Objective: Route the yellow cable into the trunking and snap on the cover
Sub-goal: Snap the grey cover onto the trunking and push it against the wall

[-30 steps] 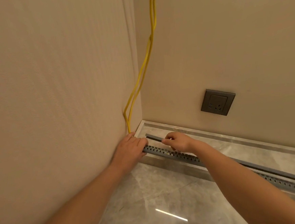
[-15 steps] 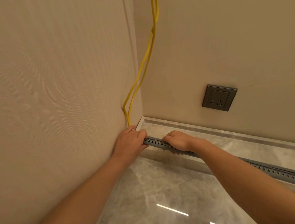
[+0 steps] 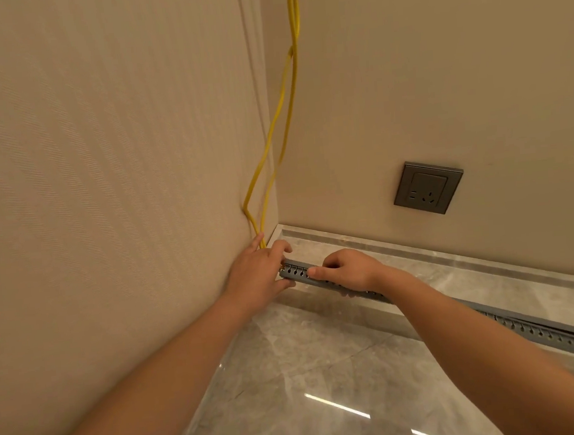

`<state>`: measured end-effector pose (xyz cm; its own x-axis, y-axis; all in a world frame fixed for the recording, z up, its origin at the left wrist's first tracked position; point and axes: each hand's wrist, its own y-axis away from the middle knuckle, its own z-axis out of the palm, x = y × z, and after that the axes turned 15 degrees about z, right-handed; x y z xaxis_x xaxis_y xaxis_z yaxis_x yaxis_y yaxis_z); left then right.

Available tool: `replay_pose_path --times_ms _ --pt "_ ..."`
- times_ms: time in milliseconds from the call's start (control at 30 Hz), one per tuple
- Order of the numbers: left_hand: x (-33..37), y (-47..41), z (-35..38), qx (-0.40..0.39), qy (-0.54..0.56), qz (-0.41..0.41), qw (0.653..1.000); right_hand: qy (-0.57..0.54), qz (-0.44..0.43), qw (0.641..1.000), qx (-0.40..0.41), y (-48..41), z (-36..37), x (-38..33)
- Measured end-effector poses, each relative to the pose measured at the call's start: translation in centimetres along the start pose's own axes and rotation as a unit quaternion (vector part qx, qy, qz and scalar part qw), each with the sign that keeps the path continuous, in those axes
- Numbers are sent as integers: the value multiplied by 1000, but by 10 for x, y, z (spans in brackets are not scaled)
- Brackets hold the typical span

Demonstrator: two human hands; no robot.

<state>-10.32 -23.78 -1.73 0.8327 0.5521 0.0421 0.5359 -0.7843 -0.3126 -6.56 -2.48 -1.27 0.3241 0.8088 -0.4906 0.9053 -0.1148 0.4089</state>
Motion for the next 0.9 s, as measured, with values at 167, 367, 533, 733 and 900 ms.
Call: replay_pose_path --times_ms 167,367,533,733,900 --pt "-5 -4 -4 -48 54 45 996 -16 -3 1000 -17 2 2 5" --pt "-7 -3 -3 -63 38 56 996 -8 -7 1000 2 4 4 4" --pt "-8 -3 1 -78 23 61 995 4 1 1000 5 9 8 0" --pt "-7 -4 6 -102 0 58 993 77 -45 995 50 13 28 -20" --pt "-5 -2 16 -130 -15 69 989 126 -50 985 105 17 41 -13"
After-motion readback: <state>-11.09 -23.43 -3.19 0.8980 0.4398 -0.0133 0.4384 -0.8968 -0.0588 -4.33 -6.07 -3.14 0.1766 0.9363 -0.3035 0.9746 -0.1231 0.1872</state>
